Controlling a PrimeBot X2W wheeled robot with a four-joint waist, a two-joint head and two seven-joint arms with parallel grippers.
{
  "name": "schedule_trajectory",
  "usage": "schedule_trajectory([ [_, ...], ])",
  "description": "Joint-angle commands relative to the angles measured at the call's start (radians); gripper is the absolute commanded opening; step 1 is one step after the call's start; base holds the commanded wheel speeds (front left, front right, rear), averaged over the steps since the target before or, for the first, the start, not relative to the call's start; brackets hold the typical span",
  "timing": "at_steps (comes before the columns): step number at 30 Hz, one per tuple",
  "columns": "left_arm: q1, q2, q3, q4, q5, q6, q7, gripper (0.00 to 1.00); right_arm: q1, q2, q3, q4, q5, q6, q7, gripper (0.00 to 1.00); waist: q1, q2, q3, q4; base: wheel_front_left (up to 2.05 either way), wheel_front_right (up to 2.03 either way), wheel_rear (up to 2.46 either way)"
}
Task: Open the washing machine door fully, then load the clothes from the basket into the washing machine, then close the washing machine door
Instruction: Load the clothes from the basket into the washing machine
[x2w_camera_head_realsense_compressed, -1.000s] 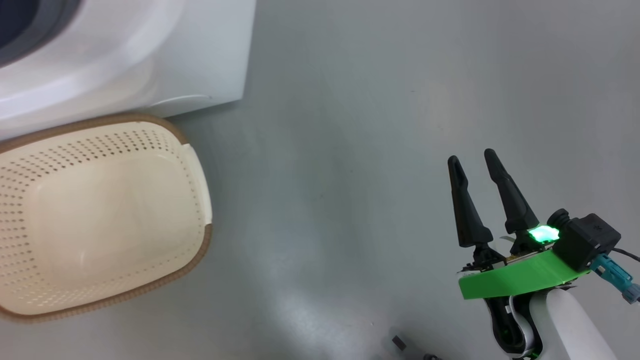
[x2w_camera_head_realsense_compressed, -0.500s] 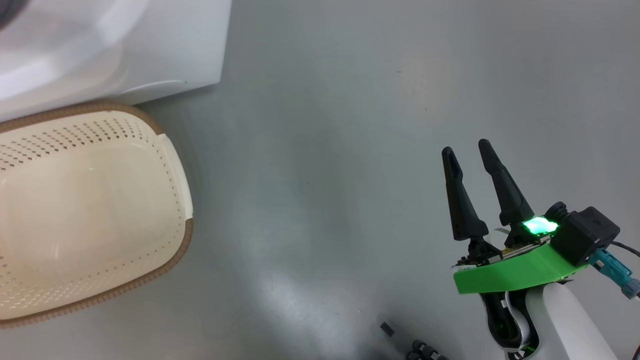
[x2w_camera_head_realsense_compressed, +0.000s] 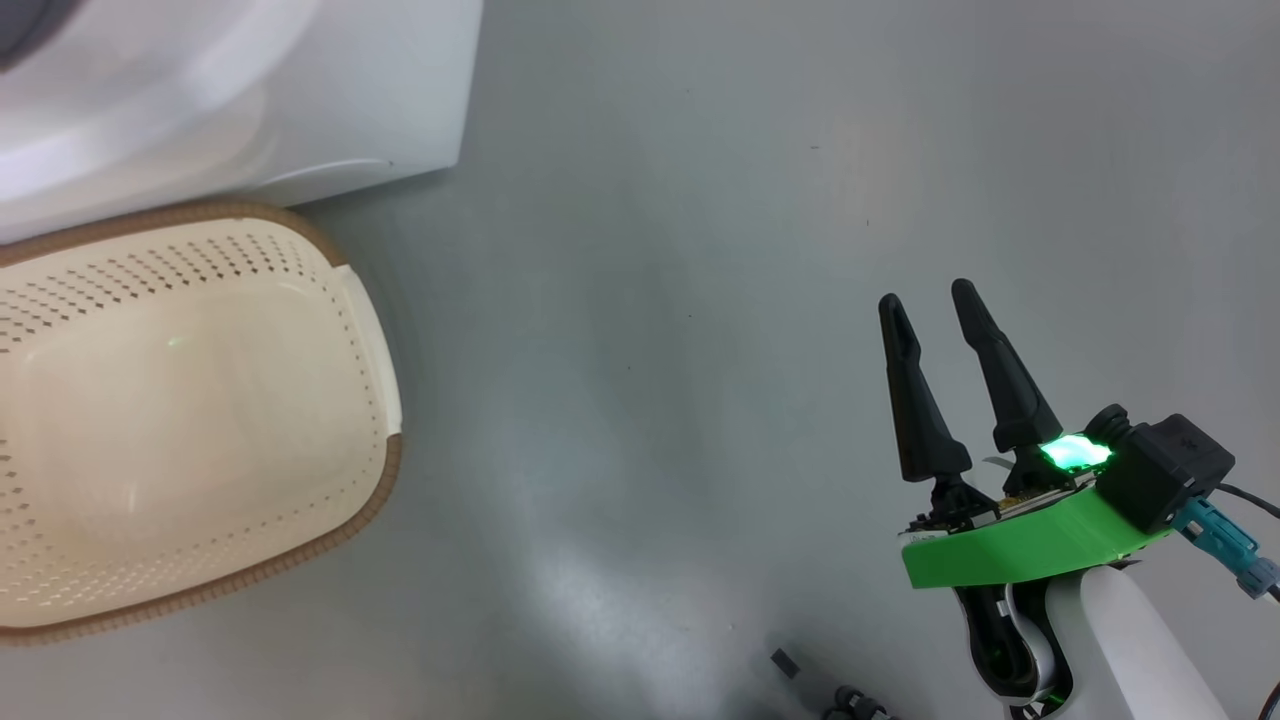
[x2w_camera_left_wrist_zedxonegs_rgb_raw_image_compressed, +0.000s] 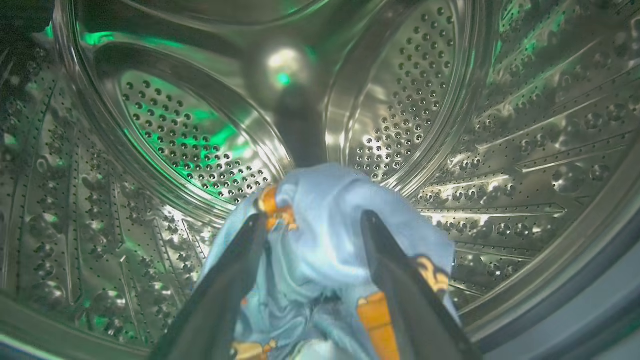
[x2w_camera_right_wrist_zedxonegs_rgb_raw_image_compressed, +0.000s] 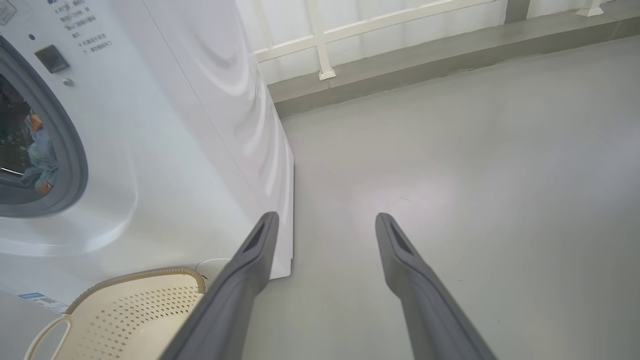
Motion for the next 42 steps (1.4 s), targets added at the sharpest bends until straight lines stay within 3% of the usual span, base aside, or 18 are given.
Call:
schedule_trajectory([
  [1,-0.008,0.044,0.017,0.001,-0.002,-0.001,-0.005,1.0,0.0,-0.008,0.019,-0.02,0.001,0.004,-0.005,1.0,0.0,0.0,-0.009,0.007,0.0,0.0,0.0],
  [10,0.039,0.0,0.052,0.029,-0.026,0.001,-0.005,1.0,-0.001,-0.007,0.015,-0.016,-0.002,0.004,-0.005,1.0,0.0,0.0,-0.046,0.034,0.0,0.0,0.0],
  [25,0.22,-0.099,0.124,-0.123,-0.076,-0.003,-0.005,1.0,0.009,-0.034,-0.007,-0.013,-0.012,0.004,-0.005,1.0,0.0,0.0,-0.113,0.078,0.0,0.0,0.0],
  [42,0.553,-0.194,0.087,-0.255,-0.096,-0.004,-0.005,1.0,0.073,-0.111,-0.046,0.022,-0.018,0.004,-0.005,1.0,0.0,0.0,-0.301,0.18,0.0,0.0,0.0],
])
